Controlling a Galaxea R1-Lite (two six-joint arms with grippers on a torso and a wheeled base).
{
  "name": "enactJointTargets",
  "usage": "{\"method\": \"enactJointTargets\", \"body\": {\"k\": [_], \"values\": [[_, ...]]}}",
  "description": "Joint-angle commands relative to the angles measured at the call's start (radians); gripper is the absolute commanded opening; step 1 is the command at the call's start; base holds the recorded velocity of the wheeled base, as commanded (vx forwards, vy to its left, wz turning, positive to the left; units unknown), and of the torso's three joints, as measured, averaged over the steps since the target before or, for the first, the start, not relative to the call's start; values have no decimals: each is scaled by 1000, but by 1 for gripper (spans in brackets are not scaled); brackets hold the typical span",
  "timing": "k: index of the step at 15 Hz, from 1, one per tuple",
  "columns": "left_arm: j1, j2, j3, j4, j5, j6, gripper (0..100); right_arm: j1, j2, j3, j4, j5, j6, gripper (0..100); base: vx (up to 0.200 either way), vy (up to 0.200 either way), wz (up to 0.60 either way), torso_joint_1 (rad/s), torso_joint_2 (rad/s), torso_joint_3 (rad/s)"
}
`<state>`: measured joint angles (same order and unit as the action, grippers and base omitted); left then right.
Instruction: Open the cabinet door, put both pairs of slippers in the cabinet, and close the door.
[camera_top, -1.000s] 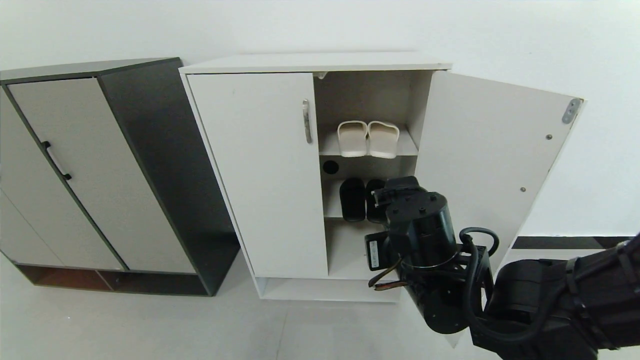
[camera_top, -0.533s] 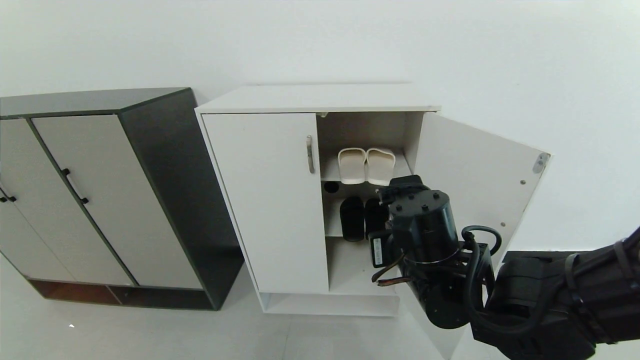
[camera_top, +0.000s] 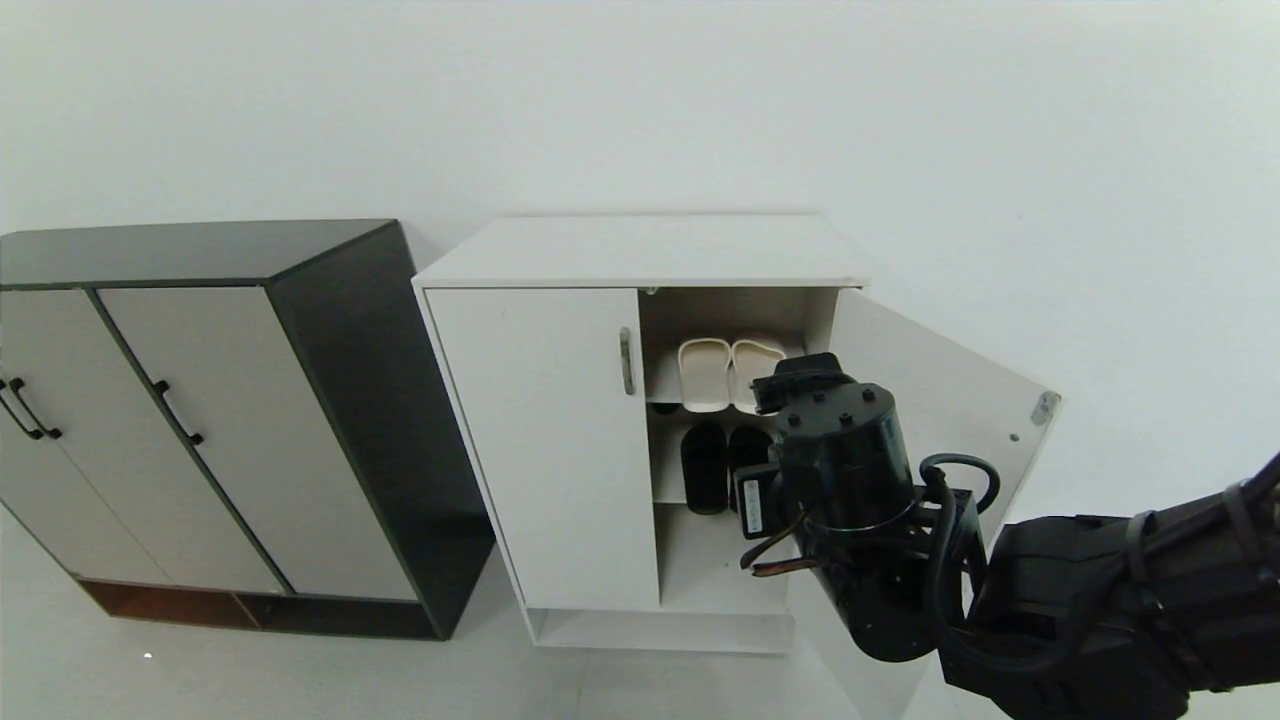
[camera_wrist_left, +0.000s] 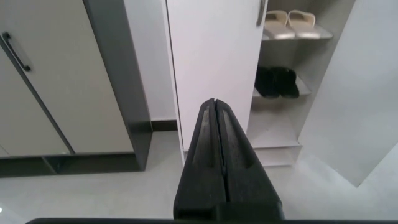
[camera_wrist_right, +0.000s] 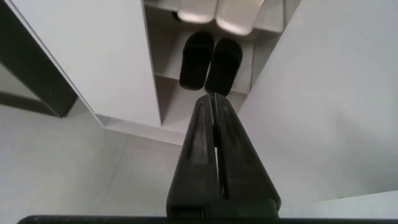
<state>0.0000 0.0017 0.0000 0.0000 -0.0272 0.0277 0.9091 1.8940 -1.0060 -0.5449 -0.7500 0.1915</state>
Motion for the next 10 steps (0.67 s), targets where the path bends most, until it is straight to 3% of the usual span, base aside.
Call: {"method": "enactJointTargets", "body": {"k": [1, 10], "values": [[0, 0, 0, 0, 0, 0, 0, 1, 3, 0, 0, 0, 0, 0, 0, 0, 0, 178, -505, -325], [0, 0, 0, 0, 0, 0, 0, 1, 8, 0, -1, 0, 0, 0, 0, 0, 0, 214, -529, -313]]}}
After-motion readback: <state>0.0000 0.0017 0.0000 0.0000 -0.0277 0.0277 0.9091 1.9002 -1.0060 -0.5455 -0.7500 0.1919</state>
